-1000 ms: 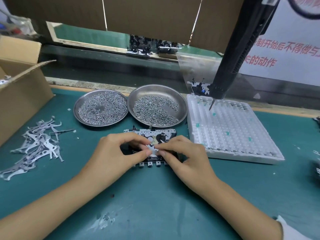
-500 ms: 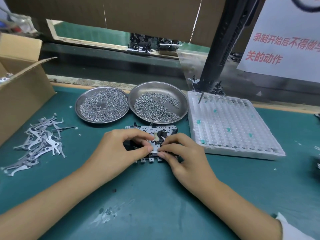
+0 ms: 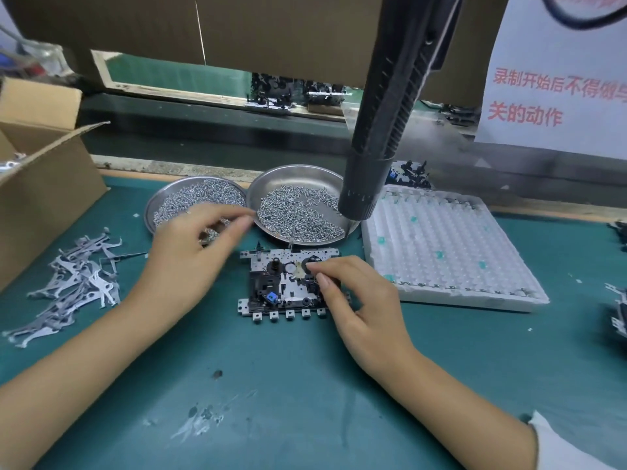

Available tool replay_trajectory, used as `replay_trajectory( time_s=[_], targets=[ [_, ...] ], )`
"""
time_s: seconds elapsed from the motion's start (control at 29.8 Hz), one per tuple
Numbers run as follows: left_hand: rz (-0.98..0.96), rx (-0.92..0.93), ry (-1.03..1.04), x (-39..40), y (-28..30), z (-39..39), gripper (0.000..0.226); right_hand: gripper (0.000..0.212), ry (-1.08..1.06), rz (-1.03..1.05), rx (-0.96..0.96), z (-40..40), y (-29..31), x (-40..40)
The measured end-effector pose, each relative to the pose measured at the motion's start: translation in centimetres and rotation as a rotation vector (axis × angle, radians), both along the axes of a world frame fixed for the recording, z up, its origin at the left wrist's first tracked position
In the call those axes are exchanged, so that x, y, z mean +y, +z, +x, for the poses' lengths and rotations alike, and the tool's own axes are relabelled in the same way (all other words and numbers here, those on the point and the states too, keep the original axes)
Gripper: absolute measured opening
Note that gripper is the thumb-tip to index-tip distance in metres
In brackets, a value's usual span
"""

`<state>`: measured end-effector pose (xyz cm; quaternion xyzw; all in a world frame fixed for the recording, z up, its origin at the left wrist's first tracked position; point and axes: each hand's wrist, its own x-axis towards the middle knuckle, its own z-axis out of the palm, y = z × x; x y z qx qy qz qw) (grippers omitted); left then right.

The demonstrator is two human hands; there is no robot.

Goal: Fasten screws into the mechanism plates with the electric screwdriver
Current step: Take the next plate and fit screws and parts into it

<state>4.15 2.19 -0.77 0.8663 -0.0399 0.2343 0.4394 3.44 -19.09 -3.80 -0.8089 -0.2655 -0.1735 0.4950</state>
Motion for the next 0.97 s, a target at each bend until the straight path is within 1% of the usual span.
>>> replay_trajectory(
  time_s=[0.03,0.07,0.13,0.17,0.2,0.27,0.34,0.4,0.67,0.74,0.84,0.97],
  targets=[
    [0.117,-0.014,0.087,0.9,0.0,0.8,0.015,0.020,0.007,-0.014,-0.006,-0.1,-0.1,0.0],
    [0.251,0.016,0.152,1.7,-0.1,1.6,0.020,0.021,0.012,-0.029,-0.015,-0.2,-0.1,0.0],
    [0.489,0.189,0.228,2.9,-0.4,3.3,0.034,0.021,0.019,-0.054,-0.036,-0.3,-0.3,-0.1],
    [0.560,0.289,0.244,3.1,-0.5,3.9,0.039,0.021,0.021,-0.060,-0.048,-0.3,-0.3,-0.2],
    [0.585,0.365,0.245,3.3,-0.5,4.4,0.040,0.021,0.024,-0.061,-0.057,-0.3,-0.3,-0.2],
    [0.534,0.405,0.235,3.2,-0.3,4.9,0.032,0.021,0.030,-0.059,-0.064,-0.2,-0.3,-0.3],
    [0.478,0.363,0.286,3.2,-0.1,4.9,0.018,0.021,0.037,-0.058,-0.067,-0.2,-0.3,-0.3],
    [0.501,0.298,0.358,3.1,0.0,4.5,0.009,0.021,0.045,-0.059,-0.070,-0.2,-0.4,-0.3],
    [0.568,0.062,0.404,3.3,-0.9,4.2,0.014,0.019,0.032,-0.083,-0.094,0.0,-0.2,-0.4],
    [0.542,0.054,0.390,3.4,-0.9,4.0,0.015,0.020,0.029,-0.085,-0.095,0.0,-0.2,-0.3],
    [0.453,0.053,0.343,3.1,-0.8,3.9,0.015,0.021,0.024,-0.076,-0.074,0.1,-0.1,-0.3],
    [0.373,0.083,0.326,2.9,-0.9,3.6,0.017,0.020,0.020,-0.075,-0.081,0.1,-0.2,-0.2]
  ],
)
